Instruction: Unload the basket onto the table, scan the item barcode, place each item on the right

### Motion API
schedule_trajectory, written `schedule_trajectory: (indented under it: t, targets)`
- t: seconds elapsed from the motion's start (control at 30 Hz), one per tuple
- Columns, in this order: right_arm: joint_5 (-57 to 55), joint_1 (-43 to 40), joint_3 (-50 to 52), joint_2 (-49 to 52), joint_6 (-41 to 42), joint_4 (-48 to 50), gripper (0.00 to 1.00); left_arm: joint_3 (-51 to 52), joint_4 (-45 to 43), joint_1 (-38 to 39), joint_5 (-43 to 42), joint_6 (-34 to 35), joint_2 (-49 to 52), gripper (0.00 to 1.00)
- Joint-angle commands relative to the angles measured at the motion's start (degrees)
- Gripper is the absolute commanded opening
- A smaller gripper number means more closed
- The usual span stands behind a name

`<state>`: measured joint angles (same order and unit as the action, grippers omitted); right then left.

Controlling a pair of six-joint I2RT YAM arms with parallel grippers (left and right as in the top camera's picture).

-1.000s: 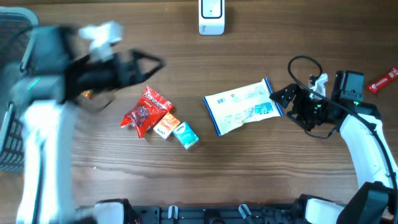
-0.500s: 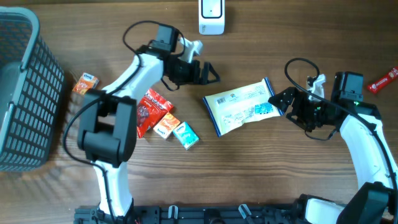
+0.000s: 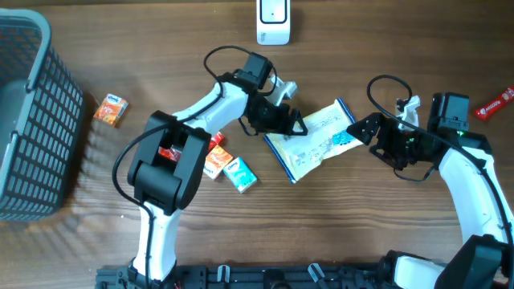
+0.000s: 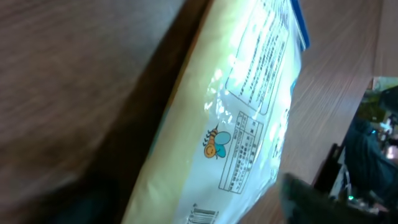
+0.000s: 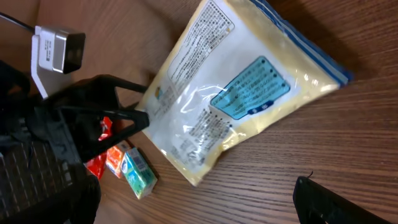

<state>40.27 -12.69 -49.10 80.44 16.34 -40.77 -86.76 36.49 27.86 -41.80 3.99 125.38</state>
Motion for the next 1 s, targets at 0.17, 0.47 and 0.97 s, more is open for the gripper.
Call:
schedule_trajectory:
  t: [0.17,0.47,0.97]
  targets:
    - [0.72,-0.13,0.22,-0.68,-1.33,-0.42,1.00,-0.15,2.91,-0.07,0.76,-0.09,1.07,0.04]
    - [-1.95,-0.13,0.22,-0.44,-1.29,-0.46,1.00,-0.15,2.49,-2.21,0.74,8.79,0.37,0.04]
    - [0.85,-0.13,8.44,7.41,7.98,7.48,1.00,-0.15,-2.58,-5.18,-4.87,15.76,-1.81,0.88]
